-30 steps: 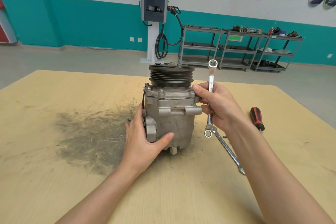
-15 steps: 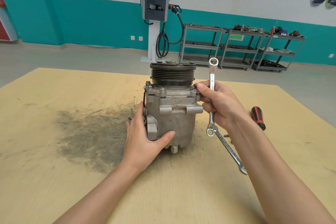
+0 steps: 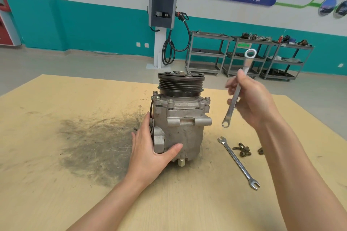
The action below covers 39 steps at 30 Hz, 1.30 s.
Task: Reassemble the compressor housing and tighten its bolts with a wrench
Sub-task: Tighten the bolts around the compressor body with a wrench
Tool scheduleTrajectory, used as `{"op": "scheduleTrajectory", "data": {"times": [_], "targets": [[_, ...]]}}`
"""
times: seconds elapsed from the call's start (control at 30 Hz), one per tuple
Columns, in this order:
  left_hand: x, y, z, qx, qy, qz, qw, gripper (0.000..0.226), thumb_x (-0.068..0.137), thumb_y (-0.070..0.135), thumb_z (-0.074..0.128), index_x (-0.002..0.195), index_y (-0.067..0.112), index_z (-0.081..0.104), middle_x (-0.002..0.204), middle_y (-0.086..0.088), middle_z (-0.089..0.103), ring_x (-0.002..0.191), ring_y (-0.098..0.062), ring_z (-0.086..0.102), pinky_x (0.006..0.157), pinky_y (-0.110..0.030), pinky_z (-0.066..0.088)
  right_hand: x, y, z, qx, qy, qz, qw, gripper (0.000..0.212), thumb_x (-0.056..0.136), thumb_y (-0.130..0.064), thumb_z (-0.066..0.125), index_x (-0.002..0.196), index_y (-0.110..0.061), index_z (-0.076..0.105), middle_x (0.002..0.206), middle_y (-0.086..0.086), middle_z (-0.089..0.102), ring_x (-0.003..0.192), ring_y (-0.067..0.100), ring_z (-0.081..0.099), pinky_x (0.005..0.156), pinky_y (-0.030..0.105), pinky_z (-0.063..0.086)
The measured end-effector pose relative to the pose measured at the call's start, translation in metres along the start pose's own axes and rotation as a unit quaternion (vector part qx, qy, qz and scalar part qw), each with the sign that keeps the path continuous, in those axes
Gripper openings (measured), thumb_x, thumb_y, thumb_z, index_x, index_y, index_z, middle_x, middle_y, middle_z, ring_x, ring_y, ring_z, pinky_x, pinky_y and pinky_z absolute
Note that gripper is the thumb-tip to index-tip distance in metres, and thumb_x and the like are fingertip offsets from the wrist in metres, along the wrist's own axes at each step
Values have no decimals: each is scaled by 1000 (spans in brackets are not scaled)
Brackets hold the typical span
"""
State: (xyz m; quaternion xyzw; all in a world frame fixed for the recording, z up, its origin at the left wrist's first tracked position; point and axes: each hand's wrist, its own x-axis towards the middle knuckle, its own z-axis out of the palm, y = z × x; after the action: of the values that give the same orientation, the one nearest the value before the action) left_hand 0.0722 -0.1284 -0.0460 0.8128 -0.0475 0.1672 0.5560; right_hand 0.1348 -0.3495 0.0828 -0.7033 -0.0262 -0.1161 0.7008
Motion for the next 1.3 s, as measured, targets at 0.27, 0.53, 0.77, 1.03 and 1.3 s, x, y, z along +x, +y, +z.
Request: {"op": "scheduleTrajectory", "data": {"times": [0.27, 0.53, 0.77, 1.03, 1.3], "targets": [[1, 0, -1, -3, 3, 1, 1000, 109, 55, 75, 63, 143, 48, 4, 143, 27, 32, 143, -3, 19, 122, -52, 15, 39, -11, 7, 1, -39, 41, 998, 45, 104, -38, 37, 72, -12, 55, 47, -2, 38, 43, 10, 30, 43, 22, 22], [2, -1, -2, -9, -3, 2, 1000, 110, 55, 76, 63, 144, 48, 5, 141, 32, 28, 145, -5, 20, 122, -51, 16, 56, 7, 14, 104, -30, 153, 982, 37, 103, -35, 40, 74, -14, 48, 45, -5, 39, 38, 6, 30, 34, 16, 24], [2, -1, -2, -3, -8, 4, 1000, 107, 55, 77, 62, 140, 53, 2, 136, 43, 21, 145, -5, 20, 122, -49, 15, 65, 14, 28, 4, -42, 185, 982, 36, 104, -29, 39, 71, -16, 47, 41, -7, 36, 36, 7, 26, 36, 17, 20], [-1, 0, -1, -17, -8, 5, 1000, 124, 53, 74, 69, 153, 40, 5, 155, 23, 24, 148, -7, 21, 122, -48, 20, 62, 25, 32, 2, 12, 185, 983, 35, 102, -25, 40, 69, -16, 48, 39, -7, 37, 35, 7, 26, 35, 18, 19], [-1, -6, 5, -23, 20, 27, 999, 111, 54, 58, 84, 126, 77, 2, 133, 49, 24, 130, 21, 23, 107, -19, 23, 39, 26, 29, 70, 147, 119, 980, 28, 95, -13, 39, 69, -15, 48, 43, -6, 37, 38, 8, 26, 35, 19, 22]]}}
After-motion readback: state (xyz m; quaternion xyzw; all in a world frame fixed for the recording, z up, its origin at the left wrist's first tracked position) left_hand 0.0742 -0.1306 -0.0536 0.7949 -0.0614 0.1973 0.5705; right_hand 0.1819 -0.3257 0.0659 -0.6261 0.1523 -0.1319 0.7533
